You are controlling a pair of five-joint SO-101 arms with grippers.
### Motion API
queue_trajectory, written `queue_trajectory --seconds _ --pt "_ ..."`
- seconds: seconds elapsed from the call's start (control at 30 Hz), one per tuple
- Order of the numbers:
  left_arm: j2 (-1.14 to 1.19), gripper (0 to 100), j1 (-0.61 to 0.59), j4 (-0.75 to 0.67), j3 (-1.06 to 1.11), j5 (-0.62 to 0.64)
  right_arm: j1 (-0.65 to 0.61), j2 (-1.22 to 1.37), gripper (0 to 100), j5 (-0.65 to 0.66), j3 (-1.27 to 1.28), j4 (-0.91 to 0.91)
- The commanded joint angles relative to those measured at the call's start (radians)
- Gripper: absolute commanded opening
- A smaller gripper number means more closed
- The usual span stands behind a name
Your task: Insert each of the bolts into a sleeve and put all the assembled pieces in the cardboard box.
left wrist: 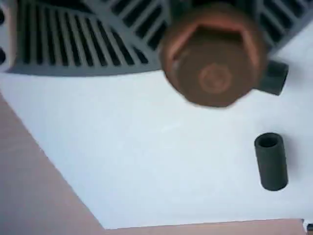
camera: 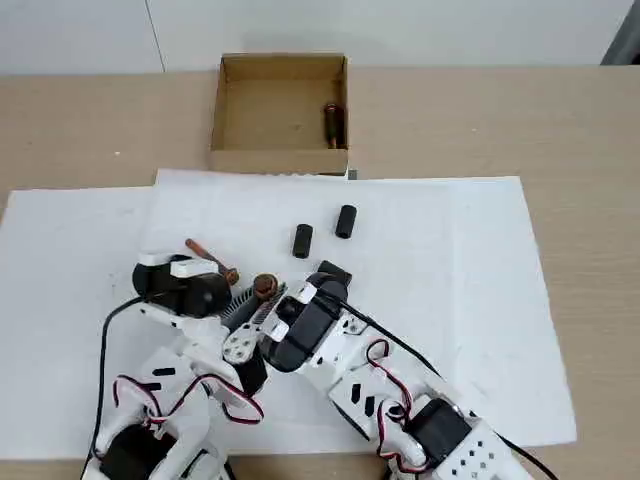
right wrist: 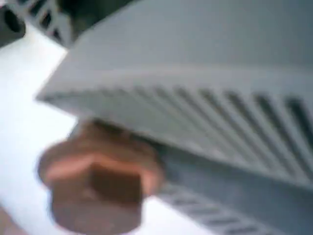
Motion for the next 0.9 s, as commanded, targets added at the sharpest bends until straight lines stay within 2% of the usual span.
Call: queue_trajectory --seconds 0.0,0.2,0.47,0.87 --pt "0.000 3 -0.008 0.040 0.018 -0.057 0.002 -0.013 0.2 0.003 -0.074 -0.035" --pt "0.003 21 -0.094 0.043 0.019 -0.123 0.002 -0.013 0.2 0.003 -0.072 -0.035" --pt "0.003 22 -0.101 0.038 0.008 -0.126 0.002 -0.013 0.2 0.003 -0.069 -0.035" --pt "0.005 22 -0.101 0.040 -0.134 -0.124 0.002 -0.012 0.2 0.003 -0.044 -0.035"
